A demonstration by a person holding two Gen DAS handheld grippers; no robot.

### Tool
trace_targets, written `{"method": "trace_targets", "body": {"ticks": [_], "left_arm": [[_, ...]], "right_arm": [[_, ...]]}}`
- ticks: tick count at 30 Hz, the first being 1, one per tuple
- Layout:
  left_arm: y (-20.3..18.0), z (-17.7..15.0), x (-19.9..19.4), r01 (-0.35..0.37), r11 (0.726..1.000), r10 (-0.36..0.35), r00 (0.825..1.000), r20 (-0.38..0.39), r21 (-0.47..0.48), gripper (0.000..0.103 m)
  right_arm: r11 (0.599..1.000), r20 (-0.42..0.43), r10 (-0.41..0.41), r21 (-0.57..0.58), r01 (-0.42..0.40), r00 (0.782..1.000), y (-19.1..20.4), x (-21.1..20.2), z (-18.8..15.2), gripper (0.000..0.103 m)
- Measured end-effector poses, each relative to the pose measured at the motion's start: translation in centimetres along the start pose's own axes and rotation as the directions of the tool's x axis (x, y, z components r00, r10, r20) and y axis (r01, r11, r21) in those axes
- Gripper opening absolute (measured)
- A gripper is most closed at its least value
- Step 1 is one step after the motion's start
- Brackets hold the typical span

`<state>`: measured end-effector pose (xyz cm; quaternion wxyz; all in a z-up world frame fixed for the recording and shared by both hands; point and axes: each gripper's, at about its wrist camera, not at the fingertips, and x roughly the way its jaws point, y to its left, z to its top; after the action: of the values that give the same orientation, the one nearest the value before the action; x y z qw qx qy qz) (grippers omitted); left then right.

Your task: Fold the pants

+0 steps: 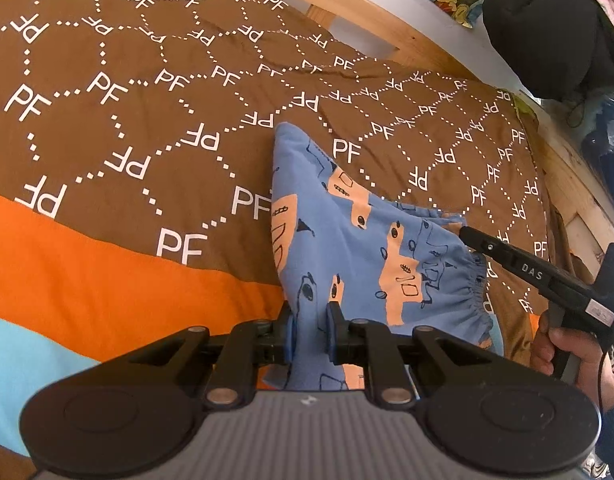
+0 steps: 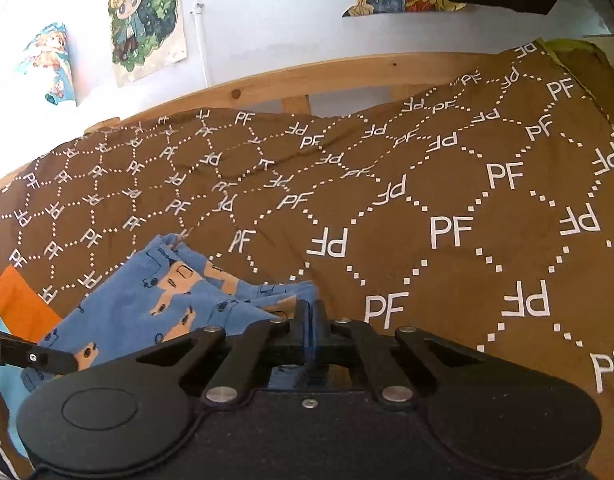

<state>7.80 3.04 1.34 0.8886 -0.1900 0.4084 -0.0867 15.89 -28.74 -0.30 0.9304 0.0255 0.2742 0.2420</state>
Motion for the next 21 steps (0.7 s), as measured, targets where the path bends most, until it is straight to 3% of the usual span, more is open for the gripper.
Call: {"method": "trace_targets", "body": {"ticks": [1,2,3,4,5,7,11,15,21], "left_arm": [[0.0,0.0,0.0,0.0,1.0,0.0,1.0,-0.001,-0.001,0.017],[0.1,0.0,0.0,0.001,1.0,-0.001,1.0,-0.002,-0.003,0.017],[0.1,0.0,0.0,0.001,1.0,-0.001,1.0,-0.004,-0.004,0.017],[0.1,0.0,0.1,0.0,1.0,0.0,1.0,-0.005,-0.006,0.017],[0.1,0.0,0.1,-0.001,1.0,0.001,1.0,-0.005,-0.006,0.017],[0.1,0.0,0.1,-0.002,1.0,0.002,1.0,-0.006,-0.006,0.017],[0.1,0.0,0.1,-0.003,1.0,0.003,1.0,-0.006,-0.007,0.017],[0.0,0.0,0.1,-0.002,1.0,0.002,1.0,-0.003,-0.006,0.017],[-0.1,0.3,-0.3,0.007,1.0,-0.007,1.0,0.001,-0.008,0.017]], "right_arm": [[1.0,-0.017,0.005,0.005,-0.005,1.0,-0.2,0.4,0.1,0.006],[1.0,-0.044,0.012,0.026,-0.011,0.999,-0.7,0.9,0.2,0.022],[0.998,-0.066,0.015,0.06,-0.011,0.998,-1.3,1.6,0.2,0.049],[0.996,-0.071,0.02,0.089,-0.014,0.997,-1.8,2.1,0.2,0.06],[0.993,-0.067,0.034,0.114,-0.026,0.997,-2.3,2.4,0.2,0.061],[0.986,-0.075,0.059,0.163,-0.046,0.995,-3.1,3.2,0.2,0.056],[0.965,-0.1,0.136,0.239,-0.108,0.986,-3.5,4.7,0.1,0.032],[0.978,-0.1,0.098,0.193,-0.078,0.99,-2.4,4.5,-0.2,0.01],[0.988,-0.047,0.059,0.143,-0.052,0.997,-0.9,2.5,0.8,0.006]]}}
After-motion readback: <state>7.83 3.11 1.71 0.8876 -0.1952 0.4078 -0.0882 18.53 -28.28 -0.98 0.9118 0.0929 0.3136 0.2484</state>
